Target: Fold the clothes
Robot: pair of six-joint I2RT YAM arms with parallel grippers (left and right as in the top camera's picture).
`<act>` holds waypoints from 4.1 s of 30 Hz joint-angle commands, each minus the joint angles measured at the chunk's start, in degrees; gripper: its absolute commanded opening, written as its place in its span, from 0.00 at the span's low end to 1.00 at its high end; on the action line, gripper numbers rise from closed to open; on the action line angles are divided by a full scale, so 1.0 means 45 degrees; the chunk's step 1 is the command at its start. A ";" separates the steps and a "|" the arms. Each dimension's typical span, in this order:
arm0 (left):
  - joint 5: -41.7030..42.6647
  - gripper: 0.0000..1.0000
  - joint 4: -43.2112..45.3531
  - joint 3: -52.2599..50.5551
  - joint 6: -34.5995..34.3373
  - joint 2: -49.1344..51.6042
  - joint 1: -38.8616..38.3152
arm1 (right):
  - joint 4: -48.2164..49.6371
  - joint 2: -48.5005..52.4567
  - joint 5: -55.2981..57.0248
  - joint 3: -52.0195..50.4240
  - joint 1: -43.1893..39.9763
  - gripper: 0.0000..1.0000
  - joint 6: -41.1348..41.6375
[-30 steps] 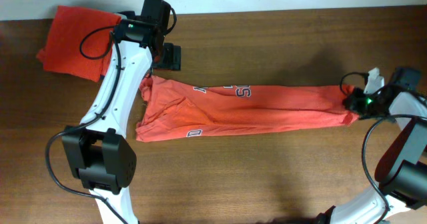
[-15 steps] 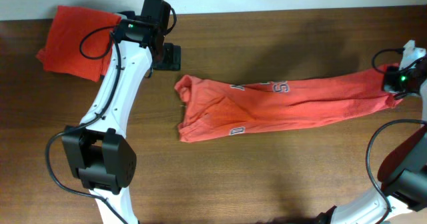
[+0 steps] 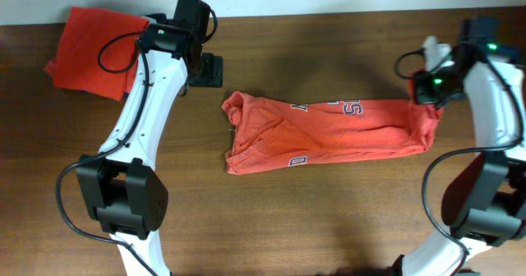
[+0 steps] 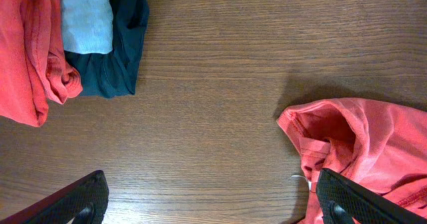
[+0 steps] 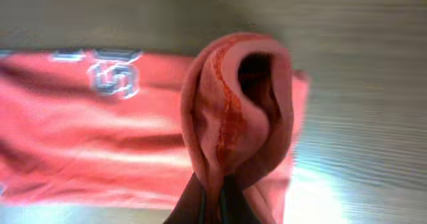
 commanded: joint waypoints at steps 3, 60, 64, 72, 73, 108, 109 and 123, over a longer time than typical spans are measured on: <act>-0.0175 0.99 -0.0010 0.0068 0.0107 -0.0151 -0.0049 | -0.0588 -0.0102 -0.0942 -0.0277 0.1705 0.04 -0.0087; -0.0175 0.99 -0.0010 0.0068 0.0107 -0.0151 -0.0049 | 0.2395 -0.1171 -0.7004 -0.4167 0.4605 0.10 0.0583; -0.0175 0.99 -0.0010 0.0068 0.0107 -0.0151 -0.0053 | 0.3104 -0.1297 -0.6824 -0.3045 0.3735 0.17 0.0583; -0.0175 0.99 -0.0010 0.0068 0.0107 -0.0151 -0.0049 | 0.5474 0.0597 -0.5620 -0.3745 0.4352 0.23 0.1404; -0.0175 0.99 -0.0010 0.0068 0.0107 -0.0151 -0.0053 | 0.5727 0.1054 -0.5586 -0.3745 0.4430 0.27 0.1671; -0.0175 0.99 -0.0010 0.0068 0.0107 -0.0151 -0.0053 | 0.1987 0.1161 -0.5231 -0.3293 -0.2390 0.68 -0.1525; -0.0175 0.99 -0.0010 0.0068 0.0107 -0.0151 -0.0049 | 0.2322 0.1161 -0.5280 -0.3614 -0.2390 0.68 -0.1520; -0.0175 0.99 -0.0010 0.0068 0.0107 -0.0151 -0.0049 | 0.4629 0.1175 -0.6897 -0.5600 -0.2249 0.69 -0.1472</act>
